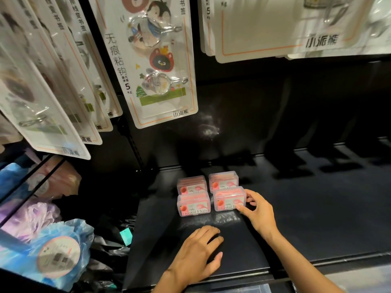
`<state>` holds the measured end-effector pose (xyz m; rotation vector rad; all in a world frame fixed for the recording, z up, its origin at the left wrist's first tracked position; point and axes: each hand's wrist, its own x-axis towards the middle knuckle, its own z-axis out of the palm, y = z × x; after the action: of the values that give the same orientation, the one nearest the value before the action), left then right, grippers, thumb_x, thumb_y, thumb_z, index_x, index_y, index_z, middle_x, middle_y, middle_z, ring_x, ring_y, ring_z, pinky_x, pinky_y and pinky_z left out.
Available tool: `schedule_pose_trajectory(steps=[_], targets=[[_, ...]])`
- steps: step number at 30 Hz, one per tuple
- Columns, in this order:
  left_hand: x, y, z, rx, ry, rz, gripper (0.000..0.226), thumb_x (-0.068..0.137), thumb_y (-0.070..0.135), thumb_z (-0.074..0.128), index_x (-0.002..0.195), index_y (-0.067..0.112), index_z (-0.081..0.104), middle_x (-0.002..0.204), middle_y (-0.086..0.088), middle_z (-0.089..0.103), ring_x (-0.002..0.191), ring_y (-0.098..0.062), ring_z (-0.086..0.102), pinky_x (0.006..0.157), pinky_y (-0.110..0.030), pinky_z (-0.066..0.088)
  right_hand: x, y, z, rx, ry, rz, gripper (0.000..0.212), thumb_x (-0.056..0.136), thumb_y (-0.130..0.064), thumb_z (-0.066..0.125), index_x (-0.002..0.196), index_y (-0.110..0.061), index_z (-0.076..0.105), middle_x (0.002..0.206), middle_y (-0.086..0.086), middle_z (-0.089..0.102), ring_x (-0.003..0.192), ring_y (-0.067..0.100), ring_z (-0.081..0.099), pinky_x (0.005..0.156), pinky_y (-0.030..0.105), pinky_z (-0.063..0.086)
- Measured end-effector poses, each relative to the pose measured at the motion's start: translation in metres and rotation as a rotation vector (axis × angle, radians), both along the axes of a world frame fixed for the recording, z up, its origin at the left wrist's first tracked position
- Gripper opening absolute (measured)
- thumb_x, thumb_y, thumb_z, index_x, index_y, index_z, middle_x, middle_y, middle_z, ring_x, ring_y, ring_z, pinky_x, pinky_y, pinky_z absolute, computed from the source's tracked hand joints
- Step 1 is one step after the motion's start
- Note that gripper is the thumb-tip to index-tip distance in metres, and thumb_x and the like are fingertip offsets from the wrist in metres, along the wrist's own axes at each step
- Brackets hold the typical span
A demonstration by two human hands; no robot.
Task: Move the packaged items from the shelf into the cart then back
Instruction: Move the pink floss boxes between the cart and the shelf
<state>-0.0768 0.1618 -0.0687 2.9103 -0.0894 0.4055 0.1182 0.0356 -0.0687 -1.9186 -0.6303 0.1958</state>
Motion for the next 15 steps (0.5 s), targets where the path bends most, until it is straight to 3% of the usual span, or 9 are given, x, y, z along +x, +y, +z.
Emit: schedule_pose_trajectory(steps=[6,11,15], targets=[[-0.001,-0.001,0.000,-0.023,-0.005,-0.001,0.033,0.083,0.045,0.055,0.109,0.028,0.068,0.117,0.011,0.062,0.111,-0.002,0.054,0.099,-0.014,0.036,-0.003,0.000,0.001,-0.012,-0.015,-0.007,0.041,0.077,-0.016,0.078,0.115,-0.018,0.063,0.098,-0.015,0.060,0.090,-0.001,0.057,0.074,0.006,0.041],[-0.001,0.000,-0.002,-0.033,-0.001,-0.005,0.034,0.084,0.044,0.056,0.111,0.027,0.066,0.119,0.011,0.061,0.112,-0.003,0.054,0.099,-0.013,0.034,-0.004,-0.002,0.000,-0.034,0.010,-0.026,0.049,0.075,-0.018,0.079,0.120,-0.016,0.061,0.106,-0.007,0.064,0.093,0.001,0.058,0.075,0.005,0.041],[-0.002,0.001,-0.005,-0.041,0.012,0.008,0.033,0.086,0.041,0.056,0.113,0.024,0.066,0.120,0.009,0.061,0.113,-0.005,0.054,0.099,-0.016,0.040,-0.013,-0.022,0.005,-0.002,0.039,-0.102,0.045,0.079,-0.018,0.076,0.121,-0.016,0.061,0.105,-0.004,0.065,0.095,0.006,0.060,0.083,0.017,0.048]])
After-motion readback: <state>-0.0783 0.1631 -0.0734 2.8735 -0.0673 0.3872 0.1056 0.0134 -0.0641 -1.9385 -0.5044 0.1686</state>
